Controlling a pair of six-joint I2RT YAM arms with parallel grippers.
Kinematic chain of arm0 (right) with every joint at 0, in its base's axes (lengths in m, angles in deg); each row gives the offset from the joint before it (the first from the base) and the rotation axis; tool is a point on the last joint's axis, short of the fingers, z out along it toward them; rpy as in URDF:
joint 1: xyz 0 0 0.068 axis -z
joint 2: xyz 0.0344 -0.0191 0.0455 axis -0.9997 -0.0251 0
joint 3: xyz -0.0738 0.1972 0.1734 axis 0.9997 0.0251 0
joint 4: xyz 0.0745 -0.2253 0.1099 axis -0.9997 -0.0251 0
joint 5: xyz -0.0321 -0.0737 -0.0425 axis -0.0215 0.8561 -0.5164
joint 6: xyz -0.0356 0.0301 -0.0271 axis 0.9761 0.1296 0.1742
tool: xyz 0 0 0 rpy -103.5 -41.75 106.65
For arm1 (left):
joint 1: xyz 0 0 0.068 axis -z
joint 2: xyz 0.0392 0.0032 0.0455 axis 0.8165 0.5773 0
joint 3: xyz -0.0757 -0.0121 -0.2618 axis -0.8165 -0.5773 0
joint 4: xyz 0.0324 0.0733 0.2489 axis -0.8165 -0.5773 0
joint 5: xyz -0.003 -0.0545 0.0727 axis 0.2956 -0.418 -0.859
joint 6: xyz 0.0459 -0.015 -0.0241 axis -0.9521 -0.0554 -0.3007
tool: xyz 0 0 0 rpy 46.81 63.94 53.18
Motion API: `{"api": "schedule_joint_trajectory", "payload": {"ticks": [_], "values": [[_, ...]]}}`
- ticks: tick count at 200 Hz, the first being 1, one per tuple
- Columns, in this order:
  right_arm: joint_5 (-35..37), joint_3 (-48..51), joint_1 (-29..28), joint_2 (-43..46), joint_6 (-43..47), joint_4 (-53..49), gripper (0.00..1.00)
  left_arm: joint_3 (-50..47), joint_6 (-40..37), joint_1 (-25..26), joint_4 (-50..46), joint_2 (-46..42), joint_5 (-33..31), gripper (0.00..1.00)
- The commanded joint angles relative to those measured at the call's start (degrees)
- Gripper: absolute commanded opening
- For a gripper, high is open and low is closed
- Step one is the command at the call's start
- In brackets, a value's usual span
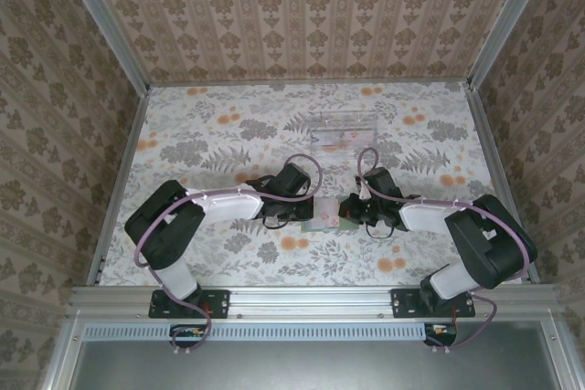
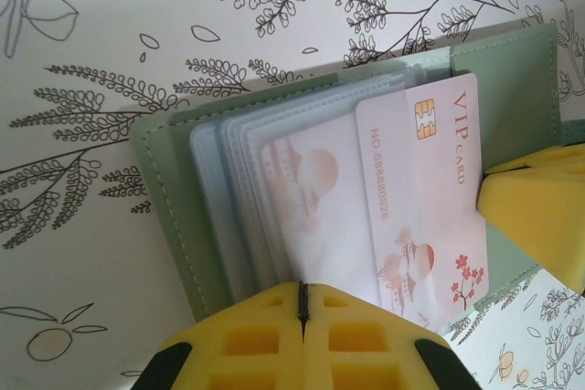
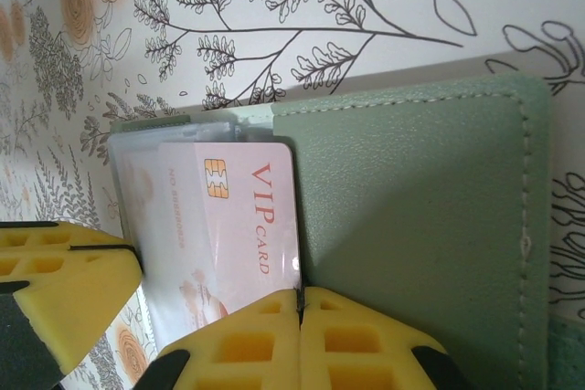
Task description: Take the credit cards out of the card holder
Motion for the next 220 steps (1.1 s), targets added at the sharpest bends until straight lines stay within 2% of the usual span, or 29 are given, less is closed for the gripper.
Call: {"api": "schedule_joint_trajectory", "payload": {"ticks": [1,19,37,78,157,189,220], "values": [[-0.9,0.4,0.3,-0.7,1.0,-0.8,0.21,-1.4,0.2,-0.3,-4.5,2.7,-0.6,0.01],[-2.0,0.3,0.3,-2.4,0.8,1.2,0.3,-1.0,0.1,-0.1,-4.6,3.1,-0.4,0.0],[-3.2,-0.1,0.3,-4.9,0.1,3.3,0.31,-0.9,0.0,0.1,-4.6,3.3,-0.5,0.0],[-6.1,-0.4,-0.2,-9.6,-2.2,8.5,0.29,-0.8,0.0,0.3,-4.7,3.6,-0.3,0.0],[-6.0,-2.6,-2.8,-9.5,-1.6,6.7,0.26,-0.8,0.1,0.3,-4.5,3.7,-0.3,0.0],[-6.4,-3.0,-3.5,-9.5,-1.4,7.0,0.2,-0.9,0.1,0.4,-4.5,3.6,-0.3,0.0],[-7.0,-3.2,-3.7,-9.2,-1.2,7.3,0.2,-0.9,0.1,0.4,-4.4,3.6,-0.3,0.0]]}}
